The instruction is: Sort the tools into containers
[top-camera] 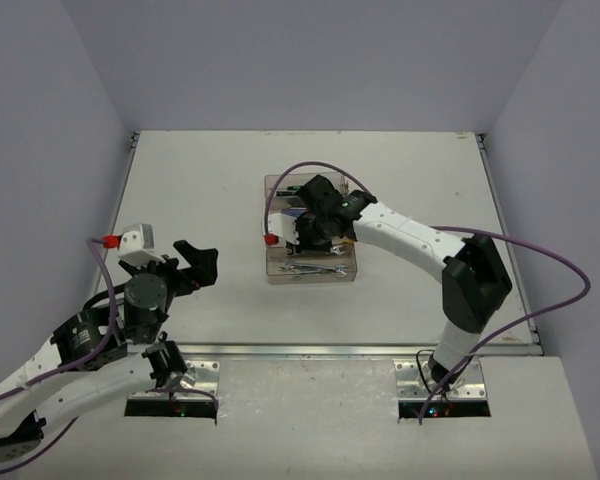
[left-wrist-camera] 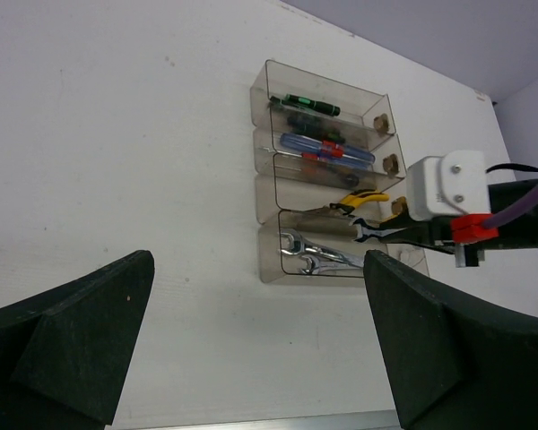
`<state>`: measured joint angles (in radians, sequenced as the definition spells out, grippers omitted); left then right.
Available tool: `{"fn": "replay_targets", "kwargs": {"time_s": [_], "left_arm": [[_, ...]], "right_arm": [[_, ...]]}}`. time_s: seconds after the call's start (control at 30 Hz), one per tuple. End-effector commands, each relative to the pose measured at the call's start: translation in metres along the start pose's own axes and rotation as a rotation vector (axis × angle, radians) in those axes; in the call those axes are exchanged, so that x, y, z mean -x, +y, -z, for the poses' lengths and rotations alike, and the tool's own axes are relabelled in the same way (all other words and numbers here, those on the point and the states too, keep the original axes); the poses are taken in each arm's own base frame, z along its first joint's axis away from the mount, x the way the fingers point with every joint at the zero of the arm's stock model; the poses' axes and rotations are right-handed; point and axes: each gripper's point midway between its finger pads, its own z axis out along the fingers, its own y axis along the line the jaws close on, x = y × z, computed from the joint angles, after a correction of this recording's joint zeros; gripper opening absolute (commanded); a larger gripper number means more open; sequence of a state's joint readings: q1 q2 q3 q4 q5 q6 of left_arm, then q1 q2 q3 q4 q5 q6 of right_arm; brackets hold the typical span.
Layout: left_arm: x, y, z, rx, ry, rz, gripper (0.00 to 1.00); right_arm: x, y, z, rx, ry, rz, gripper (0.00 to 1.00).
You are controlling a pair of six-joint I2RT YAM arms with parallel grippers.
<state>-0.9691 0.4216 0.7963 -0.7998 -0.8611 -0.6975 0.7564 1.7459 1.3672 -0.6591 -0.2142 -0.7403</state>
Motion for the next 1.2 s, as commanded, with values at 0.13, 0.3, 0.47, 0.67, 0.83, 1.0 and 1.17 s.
{"fn": "replay_targets", "kwargs": {"time_s": [0.13, 0.3, 0.47, 0.67, 0.83, 1.0, 1.17], "left_arm": [[0.006, -0.003, 0.0, -0.009, -0.019, 0.015, 1.0], [0.004, -0.005, -0.002, -0.011, -0.012, 0.002, 1.0], [0.001, -0.008, -0.005, -0.003, -0.001, -0.018, 1.0], [-0.008, -0.009, -0.017, 0.06, 0.023, -0.058, 1.0], [-0.013, -0.013, -0.037, 0.139, 0.062, -0.123, 1.0], [0.006, -0.018, -0.066, 0.167, 0.077, -0.13, 1.0], [0.061, 0.032, -0.094, 0.287, 0.054, -0.056, 1.0]], "right_arm": [[0.001, -0.012, -0.009, -0.02, 0.011, 0.074, 0.19], [0.003, -0.012, -0.007, -0.042, -0.012, 0.082, 0.48], [0.005, -0.016, 0.008, -0.076, -0.045, 0.051, 0.99], [-0.044, -0.064, 0.086, -0.557, -0.171, -0.531, 0.99], [-0.119, -0.055, 0.186, -1.031, -0.119, -1.0, 0.99], [-0.143, -0.026, 0.244, -1.222, -0.101, -1.075, 0.99], [-0.159, 0.004, 0.281, -1.292, -0.109, -1.159, 0.99]]}}
